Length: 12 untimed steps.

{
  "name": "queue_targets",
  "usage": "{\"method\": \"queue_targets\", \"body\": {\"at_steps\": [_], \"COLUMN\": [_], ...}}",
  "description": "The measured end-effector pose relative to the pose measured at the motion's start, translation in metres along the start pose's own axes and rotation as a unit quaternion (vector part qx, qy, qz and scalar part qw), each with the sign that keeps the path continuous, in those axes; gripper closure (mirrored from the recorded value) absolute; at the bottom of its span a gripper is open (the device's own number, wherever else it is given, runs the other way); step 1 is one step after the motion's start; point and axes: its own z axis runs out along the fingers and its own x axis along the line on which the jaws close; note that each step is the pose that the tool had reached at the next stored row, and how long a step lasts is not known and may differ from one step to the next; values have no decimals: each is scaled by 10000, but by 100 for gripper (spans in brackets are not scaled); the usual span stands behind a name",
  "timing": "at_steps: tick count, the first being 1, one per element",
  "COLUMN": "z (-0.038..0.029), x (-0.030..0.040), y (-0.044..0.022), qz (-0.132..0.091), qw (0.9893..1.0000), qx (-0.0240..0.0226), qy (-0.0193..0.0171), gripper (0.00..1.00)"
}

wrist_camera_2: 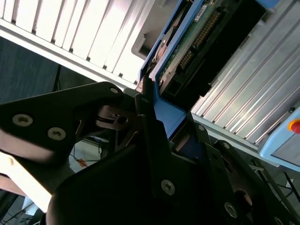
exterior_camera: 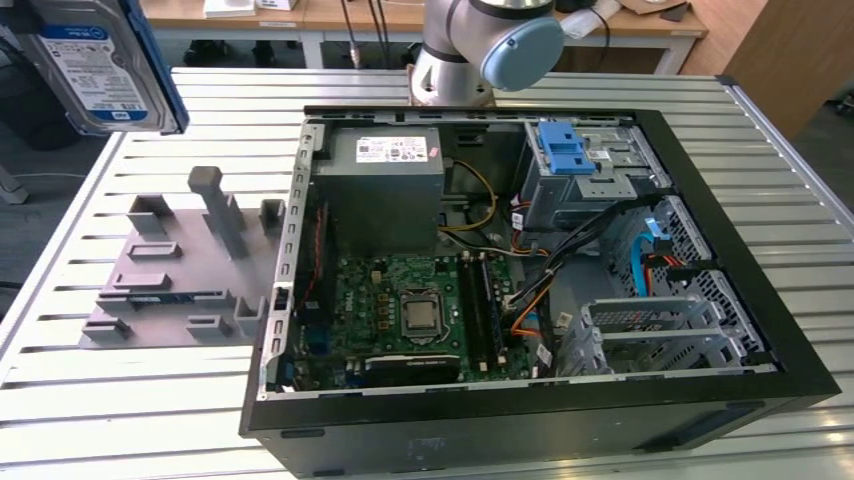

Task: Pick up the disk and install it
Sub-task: 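Pick up the disk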

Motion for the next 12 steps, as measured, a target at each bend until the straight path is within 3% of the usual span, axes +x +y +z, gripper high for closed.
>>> {"method": "queue_targets", "body": {"at_steps": [12], "z": [-165], "x": [1], "y": [-3], "qz": [0], "qw": [10000], "qx": [2], "qy": [0], "gripper": [64]}}
